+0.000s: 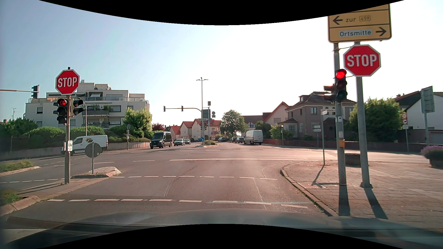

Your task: Follow the waypoints while adhering to traffic rules and regulations

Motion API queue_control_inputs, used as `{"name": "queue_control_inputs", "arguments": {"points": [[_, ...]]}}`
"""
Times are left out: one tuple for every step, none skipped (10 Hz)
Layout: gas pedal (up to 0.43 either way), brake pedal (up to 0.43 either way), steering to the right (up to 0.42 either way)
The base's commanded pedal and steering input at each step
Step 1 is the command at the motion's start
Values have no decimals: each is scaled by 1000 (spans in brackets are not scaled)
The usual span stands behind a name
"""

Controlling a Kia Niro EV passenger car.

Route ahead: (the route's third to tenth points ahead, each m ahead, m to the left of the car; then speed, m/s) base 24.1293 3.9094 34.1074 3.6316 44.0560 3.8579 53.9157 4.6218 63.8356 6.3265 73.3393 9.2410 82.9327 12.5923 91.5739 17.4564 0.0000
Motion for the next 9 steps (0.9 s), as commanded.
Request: {"name": "queue_control_inputs", "arguments": {"points": [[0, 238, -1], [0, 238, -1], [0, 238, -1], [0, 238, -1], [0, 238, -1], [0, 238, -1], [0, 238, -1], [0, 238, -1], [0, 238, -1]]}}
